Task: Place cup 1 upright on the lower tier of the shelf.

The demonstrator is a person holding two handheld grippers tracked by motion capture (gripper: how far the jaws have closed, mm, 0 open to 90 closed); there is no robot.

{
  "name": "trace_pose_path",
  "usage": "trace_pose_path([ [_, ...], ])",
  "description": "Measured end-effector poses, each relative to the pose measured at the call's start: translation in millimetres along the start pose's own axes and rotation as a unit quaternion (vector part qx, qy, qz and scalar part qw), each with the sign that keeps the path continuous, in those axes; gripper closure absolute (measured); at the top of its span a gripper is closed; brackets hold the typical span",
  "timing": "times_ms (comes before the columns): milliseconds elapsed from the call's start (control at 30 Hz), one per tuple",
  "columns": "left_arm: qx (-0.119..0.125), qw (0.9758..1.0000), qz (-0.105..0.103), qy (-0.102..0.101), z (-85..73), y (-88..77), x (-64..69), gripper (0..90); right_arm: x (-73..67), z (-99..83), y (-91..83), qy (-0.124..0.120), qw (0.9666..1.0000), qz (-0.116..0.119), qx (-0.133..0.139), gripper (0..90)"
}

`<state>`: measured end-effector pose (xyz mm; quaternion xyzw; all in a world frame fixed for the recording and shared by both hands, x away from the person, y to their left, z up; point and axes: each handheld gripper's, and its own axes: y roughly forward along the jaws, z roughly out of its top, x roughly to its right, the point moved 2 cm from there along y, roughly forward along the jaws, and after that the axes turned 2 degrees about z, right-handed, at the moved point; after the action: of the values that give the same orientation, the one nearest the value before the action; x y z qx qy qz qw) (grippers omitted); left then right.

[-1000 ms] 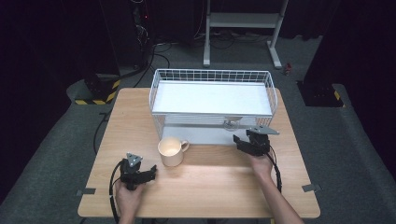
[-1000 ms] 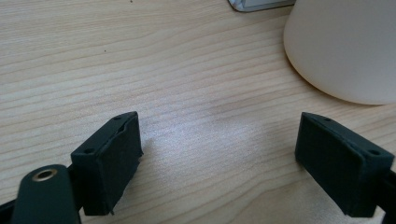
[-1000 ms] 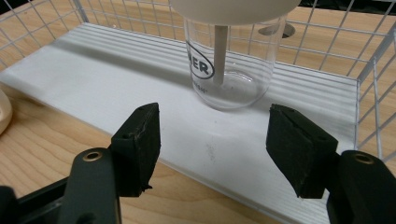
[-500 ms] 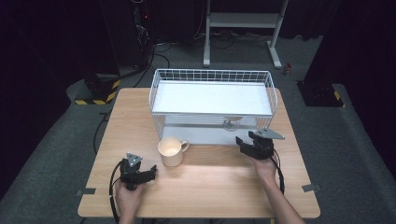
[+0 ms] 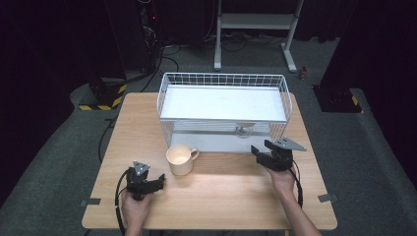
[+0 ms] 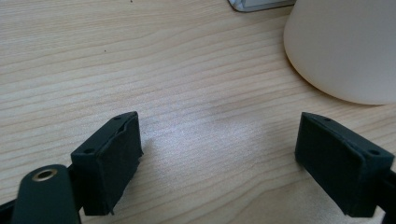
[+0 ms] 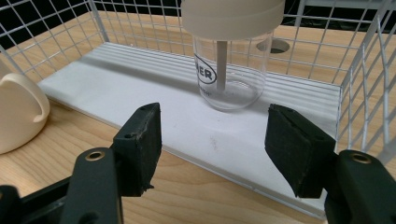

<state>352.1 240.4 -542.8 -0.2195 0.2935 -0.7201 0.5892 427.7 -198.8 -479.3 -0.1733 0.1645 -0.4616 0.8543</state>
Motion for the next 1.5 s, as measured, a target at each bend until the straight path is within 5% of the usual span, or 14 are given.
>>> trace_pose_path([
  [1500,0.000,1.0000,0.002,0.000,0.3,0.2,-0.1,15.1,15.4,-24.1,-46.8,0.008,0.9994,-0.018,0.027,35.7],
])
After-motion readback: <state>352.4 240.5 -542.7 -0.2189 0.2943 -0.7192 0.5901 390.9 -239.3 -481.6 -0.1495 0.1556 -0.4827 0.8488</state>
